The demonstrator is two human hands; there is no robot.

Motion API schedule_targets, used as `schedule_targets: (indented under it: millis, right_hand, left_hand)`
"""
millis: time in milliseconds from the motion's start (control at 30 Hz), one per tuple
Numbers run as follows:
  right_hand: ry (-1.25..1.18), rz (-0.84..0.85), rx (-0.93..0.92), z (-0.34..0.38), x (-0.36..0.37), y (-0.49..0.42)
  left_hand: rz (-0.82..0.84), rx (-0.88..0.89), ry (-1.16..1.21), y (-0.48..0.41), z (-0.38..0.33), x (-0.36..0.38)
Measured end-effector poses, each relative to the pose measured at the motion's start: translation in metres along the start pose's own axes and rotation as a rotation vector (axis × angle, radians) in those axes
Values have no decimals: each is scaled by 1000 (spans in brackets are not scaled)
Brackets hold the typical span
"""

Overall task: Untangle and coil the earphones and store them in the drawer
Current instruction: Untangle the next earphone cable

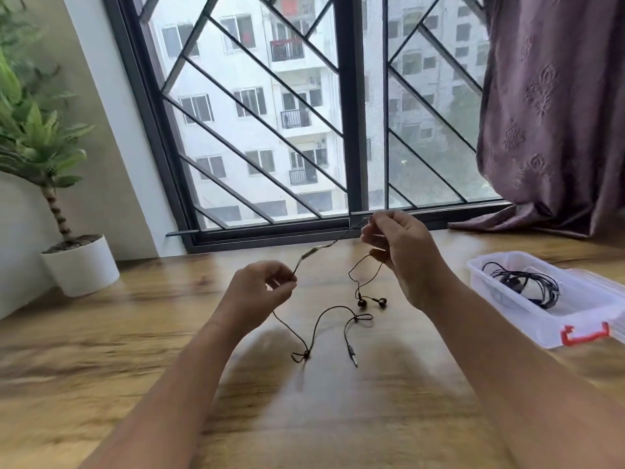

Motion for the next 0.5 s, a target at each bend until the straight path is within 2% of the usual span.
schedule_targets:
  millis: [100, 200, 267, 367, 433, 500]
  right_hand:
    - [-25, -136, 75, -5, -13, -2]
    - [106, -197, 195, -14, -23, -1]
    - [219, -182, 276, -22, -27, 0]
    - [544, -183, 344, -25, -33, 1]
    - [816, -209, 323, -17, -30, 3]
    - [894, -149, 121, -6, -16, 4]
  left_hand:
    - [-45, -54, -7, -1, 6, -3]
    - [-88, -75, 190, -1, 8, -5]
    - [-100, -65, 338, 1, 4, -5]
    - [-127, -25, 368, 2, -3, -8]
    - [-129, -3, 390, 3, -8, -8]
    - [-106, 33, 393, 4, -14, -6]
Point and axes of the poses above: each hand's wrist, its own y-axis away from the middle knuckle, its own x-axis out of the palm, z = x × y, the point moved 4 cm from there along -y, towards the middle knuckle, and after that the axes turned 12 degrees about z, right-handed, at the moved point
